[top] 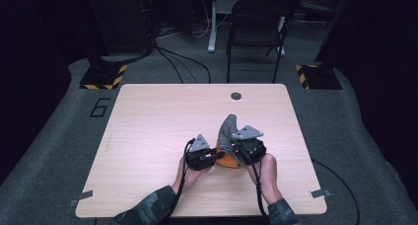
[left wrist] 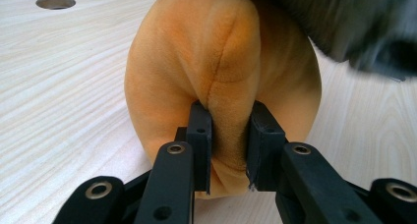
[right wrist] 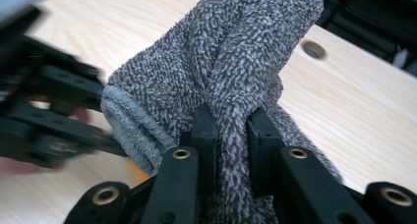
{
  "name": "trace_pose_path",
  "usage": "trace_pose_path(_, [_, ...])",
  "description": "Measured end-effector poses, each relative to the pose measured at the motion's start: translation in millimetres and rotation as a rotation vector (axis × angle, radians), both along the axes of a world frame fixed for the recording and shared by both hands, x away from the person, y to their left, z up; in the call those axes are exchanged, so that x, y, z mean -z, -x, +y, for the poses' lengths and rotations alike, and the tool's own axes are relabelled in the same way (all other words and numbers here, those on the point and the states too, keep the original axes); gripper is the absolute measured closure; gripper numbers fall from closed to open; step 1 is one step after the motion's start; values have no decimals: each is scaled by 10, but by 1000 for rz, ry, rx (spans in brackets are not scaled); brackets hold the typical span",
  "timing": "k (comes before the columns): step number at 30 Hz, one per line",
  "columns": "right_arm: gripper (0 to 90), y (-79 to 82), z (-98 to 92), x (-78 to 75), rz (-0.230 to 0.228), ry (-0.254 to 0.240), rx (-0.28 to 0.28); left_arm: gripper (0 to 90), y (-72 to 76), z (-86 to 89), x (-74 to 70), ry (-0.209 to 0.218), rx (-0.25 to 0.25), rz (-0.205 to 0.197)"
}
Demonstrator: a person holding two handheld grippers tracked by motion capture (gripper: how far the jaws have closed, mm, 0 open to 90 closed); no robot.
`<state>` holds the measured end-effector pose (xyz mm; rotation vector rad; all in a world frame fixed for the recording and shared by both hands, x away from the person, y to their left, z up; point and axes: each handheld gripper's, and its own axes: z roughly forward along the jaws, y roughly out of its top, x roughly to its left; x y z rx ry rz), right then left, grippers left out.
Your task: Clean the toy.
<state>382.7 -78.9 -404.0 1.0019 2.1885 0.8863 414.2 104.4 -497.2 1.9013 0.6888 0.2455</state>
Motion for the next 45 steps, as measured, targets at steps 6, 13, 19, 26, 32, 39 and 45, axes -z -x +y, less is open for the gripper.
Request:
trace_pose_path(6, [770,-73,2,112,24,33,18,759,-11,14,9,6,2,9])
trace_pose_path(13, [769,-106,-185,130,51,16,58,758,-6,5,7,8,11,11])
trace_pose_path(19, [768,-172,-379,176,94,4,105,759,-9,8,7,15,14,20])
trace_pose_path(26, [767,-249,-560,266,140,-15,155,759,-19,17,8,17,24,22])
trace_pose_path(32, [767,-365,-745,442,208,-9,217,759,-24,13,12,21,28,20])
trace_pose_path(39, [767,-506,-869,776,316,23,268,761,-22,15,13,32,26,25])
trace_pose_path(45, [767,-493,-878,717,300,28,270,761,-16,19,18,44,17,38])
